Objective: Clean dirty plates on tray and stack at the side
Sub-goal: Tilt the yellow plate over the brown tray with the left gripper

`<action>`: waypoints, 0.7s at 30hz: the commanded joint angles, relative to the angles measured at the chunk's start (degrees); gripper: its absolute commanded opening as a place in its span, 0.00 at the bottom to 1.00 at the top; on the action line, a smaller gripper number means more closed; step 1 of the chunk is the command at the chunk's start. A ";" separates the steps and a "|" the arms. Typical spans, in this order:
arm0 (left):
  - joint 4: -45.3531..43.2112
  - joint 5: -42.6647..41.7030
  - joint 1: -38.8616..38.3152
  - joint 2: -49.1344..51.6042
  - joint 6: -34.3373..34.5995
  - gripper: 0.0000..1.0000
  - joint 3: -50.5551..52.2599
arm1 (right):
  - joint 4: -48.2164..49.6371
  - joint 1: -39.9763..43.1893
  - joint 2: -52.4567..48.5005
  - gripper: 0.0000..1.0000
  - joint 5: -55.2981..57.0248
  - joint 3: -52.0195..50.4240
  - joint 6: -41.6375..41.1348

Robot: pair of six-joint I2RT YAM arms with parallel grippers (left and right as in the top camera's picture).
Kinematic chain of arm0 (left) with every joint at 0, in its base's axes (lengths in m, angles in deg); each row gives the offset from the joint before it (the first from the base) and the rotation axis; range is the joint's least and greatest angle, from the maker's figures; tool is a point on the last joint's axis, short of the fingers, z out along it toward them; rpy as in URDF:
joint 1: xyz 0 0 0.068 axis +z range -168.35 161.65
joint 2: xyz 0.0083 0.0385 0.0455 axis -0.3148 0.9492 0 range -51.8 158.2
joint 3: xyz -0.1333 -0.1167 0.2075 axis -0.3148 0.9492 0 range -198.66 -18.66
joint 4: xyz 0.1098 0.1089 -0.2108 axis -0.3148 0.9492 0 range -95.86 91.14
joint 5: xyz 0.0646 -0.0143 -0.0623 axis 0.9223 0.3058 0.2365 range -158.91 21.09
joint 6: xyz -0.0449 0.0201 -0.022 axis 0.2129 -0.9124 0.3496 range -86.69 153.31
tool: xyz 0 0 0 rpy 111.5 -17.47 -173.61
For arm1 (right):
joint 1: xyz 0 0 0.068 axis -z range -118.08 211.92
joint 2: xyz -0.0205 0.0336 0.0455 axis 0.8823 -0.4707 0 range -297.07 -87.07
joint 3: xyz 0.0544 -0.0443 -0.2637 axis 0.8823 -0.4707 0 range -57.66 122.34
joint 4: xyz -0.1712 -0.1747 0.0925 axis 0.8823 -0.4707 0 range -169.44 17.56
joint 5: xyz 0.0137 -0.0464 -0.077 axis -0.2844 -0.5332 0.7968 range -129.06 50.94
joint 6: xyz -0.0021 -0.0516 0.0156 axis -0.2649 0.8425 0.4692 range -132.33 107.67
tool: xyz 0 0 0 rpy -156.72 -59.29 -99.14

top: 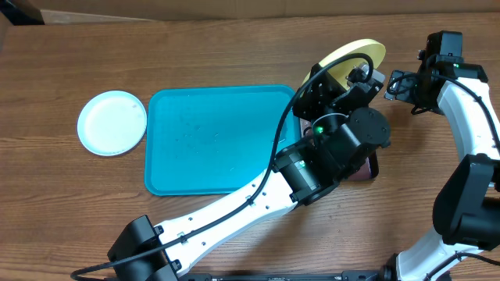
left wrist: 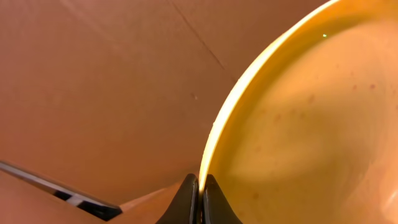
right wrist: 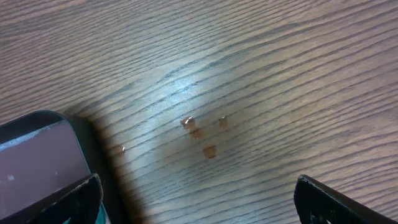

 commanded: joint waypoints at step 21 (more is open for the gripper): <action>6.01 -2.01 0.11 5.29 4.94 0.04 -1.49 | 0.28 -0.13 0.79 1.00 0.44 0.85 -0.39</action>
